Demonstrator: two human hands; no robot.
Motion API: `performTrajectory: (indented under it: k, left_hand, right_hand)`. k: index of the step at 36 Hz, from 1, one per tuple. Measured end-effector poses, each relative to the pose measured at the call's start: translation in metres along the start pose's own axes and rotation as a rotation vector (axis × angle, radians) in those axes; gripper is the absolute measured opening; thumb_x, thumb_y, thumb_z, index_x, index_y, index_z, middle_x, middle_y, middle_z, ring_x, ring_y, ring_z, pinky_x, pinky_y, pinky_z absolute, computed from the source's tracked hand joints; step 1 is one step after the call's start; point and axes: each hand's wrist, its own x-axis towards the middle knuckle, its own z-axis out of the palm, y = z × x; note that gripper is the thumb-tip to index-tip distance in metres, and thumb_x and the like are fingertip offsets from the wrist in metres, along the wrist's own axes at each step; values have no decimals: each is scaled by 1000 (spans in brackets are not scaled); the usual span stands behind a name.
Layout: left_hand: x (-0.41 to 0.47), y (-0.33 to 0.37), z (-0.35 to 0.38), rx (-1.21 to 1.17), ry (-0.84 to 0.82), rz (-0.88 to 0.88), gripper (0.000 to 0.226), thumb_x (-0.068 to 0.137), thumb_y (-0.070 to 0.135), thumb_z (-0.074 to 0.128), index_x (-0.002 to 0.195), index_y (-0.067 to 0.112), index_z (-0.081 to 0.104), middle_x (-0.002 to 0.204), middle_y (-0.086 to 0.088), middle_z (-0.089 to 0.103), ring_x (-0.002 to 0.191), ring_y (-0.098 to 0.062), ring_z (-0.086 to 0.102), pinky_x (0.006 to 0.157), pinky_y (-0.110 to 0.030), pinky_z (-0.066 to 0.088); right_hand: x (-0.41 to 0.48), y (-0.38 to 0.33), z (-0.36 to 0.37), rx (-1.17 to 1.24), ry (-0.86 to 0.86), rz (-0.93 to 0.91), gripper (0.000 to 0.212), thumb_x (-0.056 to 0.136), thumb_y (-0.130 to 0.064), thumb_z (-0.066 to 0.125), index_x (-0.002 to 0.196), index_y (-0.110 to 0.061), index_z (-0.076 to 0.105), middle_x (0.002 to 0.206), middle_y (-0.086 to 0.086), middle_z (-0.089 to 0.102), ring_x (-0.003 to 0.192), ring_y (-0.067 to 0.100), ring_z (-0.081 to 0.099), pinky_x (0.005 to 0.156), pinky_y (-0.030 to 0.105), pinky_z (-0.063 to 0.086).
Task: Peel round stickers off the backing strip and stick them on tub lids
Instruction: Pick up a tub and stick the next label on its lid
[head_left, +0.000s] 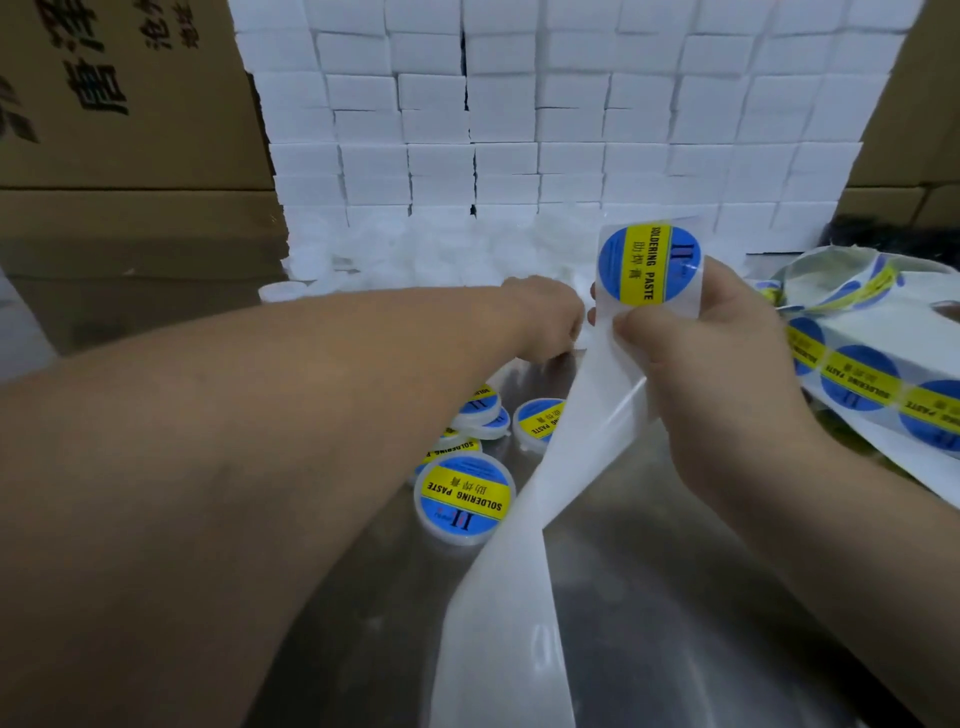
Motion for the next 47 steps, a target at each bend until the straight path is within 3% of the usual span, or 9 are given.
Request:
performTrajectory:
  k: [5, 10, 15, 22, 28, 32, 38, 42, 47]
  left_hand:
    - [0, -4, -16, -525, 114, -149, 19, 89, 10, 46, 91, -3, 60, 93, -23, 60, 74, -22, 42, 55, -25, 33]
    - [-28, -27, -44, -1519, 231, -364, 11, 83, 16, 44, 72, 16, 45, 81, -2, 54, 67, -24, 56, 68, -27, 39]
    - [-87, -42, -58, -2025, 307, -459, 27, 91, 24, 35, 105, 5, 48, 100, -17, 57, 83, -33, 59, 62, -41, 45]
    - [-142, -23, -45, -1702, 490, -485, 43, 94, 46, 29, 86, 16, 59, 64, -4, 69, 50, -18, 54, 48, -18, 37]
    - [-149, 0, -10, -966, 807, -84, 17, 87, 25, 58, 80, 40, 55, 85, 16, 55, 76, 8, 50, 69, -6, 38]
    - [-155, -1, -4, -658, 846, 77, 22, 81, 20, 51, 93, 37, 58, 91, 18, 50, 91, 6, 47, 78, -4, 34]
    - [-161, -2, -5, -471, 825, 88, 24, 81, 19, 54, 100, 16, 68, 100, 4, 53, 98, -19, 55, 84, -24, 39]
    - [-163, -3, -4, -472, 798, 94, 26, 79, 21, 56, 100, 13, 69, 100, 6, 49, 98, -18, 55, 84, -19, 38]
    - [-163, -2, -2, -504, 750, 73, 29, 77, 26, 54, 100, 17, 69, 101, 7, 50, 98, -9, 50, 83, -15, 36]
  right_hand:
    - [0, 0, 0, 33, 5, 2, 23, 76, -1, 54, 76, -23, 61, 58, -13, 61, 53, 0, 54, 47, 13, 41]
    - [-2, 0, 3, 12, -9, 16, 16, 77, -5, 58, 77, -21, 58, 61, -12, 62, 55, 1, 55, 53, 18, 44]
    - [-5, -3, 5, -16, -34, 32, 14, 78, -6, 59, 78, -21, 59, 74, -6, 65, 68, 12, 60, 67, 30, 49]
    - [-15, -11, 5, -27, -191, -32, 22, 80, -4, 59, 75, -25, 65, 71, -10, 69, 61, 4, 61, 51, 20, 50]
    - [-19, -13, 5, -7, -317, -66, 18, 72, -12, 60, 72, -28, 70, 74, -3, 71, 72, 16, 67, 68, 36, 55]
    - [-20, -13, 5, 5, -367, -83, 25, 66, -18, 53, 67, -34, 71, 64, -11, 68, 61, 5, 62, 59, 25, 52]
    - [-22, -12, 6, -164, -332, -180, 6, 75, -23, 69, 78, -18, 70, 76, -1, 72, 72, 18, 67, 70, 38, 55]
    - [-23, -12, 7, -268, -334, -237, 15, 81, -20, 67, 87, -7, 68, 83, 16, 70, 83, 35, 64, 73, 52, 51]
    - [-23, -13, 8, -324, -350, -264, 20, 76, -29, 64, 84, -11, 65, 79, 9, 68, 78, 26, 63, 70, 44, 52]
